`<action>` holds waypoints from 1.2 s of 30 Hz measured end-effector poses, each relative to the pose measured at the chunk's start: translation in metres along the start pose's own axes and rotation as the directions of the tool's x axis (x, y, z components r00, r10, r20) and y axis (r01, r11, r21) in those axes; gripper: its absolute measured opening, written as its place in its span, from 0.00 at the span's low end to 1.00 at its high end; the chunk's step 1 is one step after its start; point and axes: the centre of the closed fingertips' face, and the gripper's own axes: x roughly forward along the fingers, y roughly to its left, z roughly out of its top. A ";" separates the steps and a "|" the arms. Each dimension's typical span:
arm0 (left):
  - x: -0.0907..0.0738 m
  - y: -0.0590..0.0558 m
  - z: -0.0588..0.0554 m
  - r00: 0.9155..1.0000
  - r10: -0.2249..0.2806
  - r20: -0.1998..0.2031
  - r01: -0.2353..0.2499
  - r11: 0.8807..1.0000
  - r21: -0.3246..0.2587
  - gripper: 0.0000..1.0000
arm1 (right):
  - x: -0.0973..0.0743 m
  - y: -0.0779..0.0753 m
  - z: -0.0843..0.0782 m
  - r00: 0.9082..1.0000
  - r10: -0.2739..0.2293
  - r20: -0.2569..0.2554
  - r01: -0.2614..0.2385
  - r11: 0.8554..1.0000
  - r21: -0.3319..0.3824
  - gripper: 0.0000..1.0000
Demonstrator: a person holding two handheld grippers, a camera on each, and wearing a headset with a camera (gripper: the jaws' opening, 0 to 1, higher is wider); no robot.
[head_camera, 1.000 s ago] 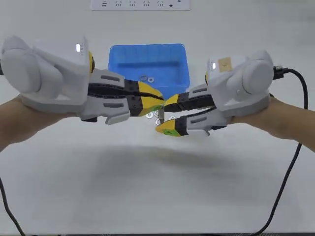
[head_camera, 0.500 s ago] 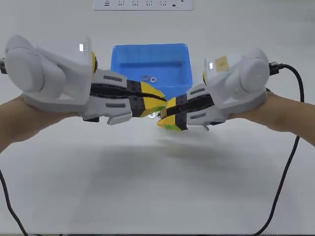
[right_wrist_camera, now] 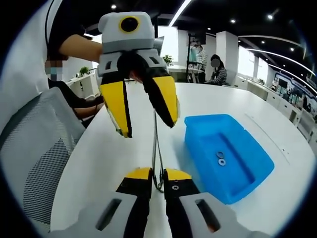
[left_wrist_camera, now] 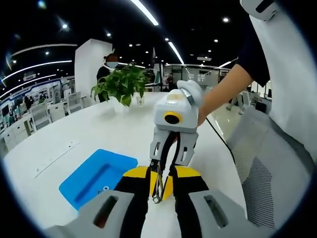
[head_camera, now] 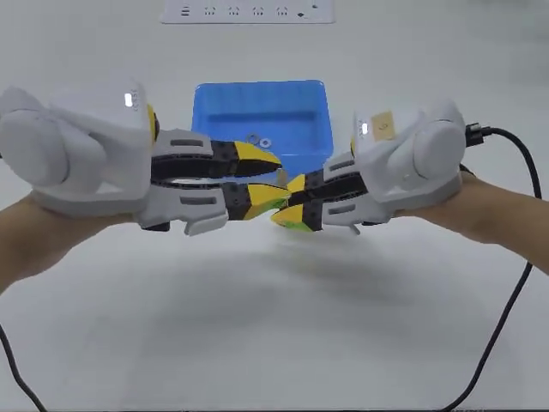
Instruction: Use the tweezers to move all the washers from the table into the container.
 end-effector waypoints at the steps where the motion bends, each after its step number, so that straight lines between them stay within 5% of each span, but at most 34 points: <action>1: -0.002 0.000 0.000 1.000 0.011 -0.003 -0.011 1.000 0.000 0.25 | 0.000 0.000 0.000 1.000 -0.005 0.000 0.005 1.000 -0.002 0.10; 9: -0.022 0.004 0.008 0.995 0.096 0.041 -0.095 0.995 -0.024 0.37 | -0.007 -0.002 0.014 0.999 -0.040 0.012 0.040 0.999 -0.010 0.10; 16: -0.036 -0.001 0.004 0.992 0.123 0.032 -0.121 0.991 -0.049 0.49 | -0.013 0.000 0.023 0.998 -0.057 0.020 0.057 0.998 -0.014 0.09; 26: -0.059 0.001 -0.001 0.976 0.211 0.047 -0.205 0.973 -0.107 0.65 | -0.023 0.002 0.039 0.997 -0.077 0.023 0.078 0.996 -0.038 0.09; 36: -0.077 -0.002 -0.003 0.968 0.240 0.074 -0.229 0.964 -0.133 0.68 | -0.029 -0.008 0.066 0.995 -0.089 0.041 0.092 0.993 -0.072 0.09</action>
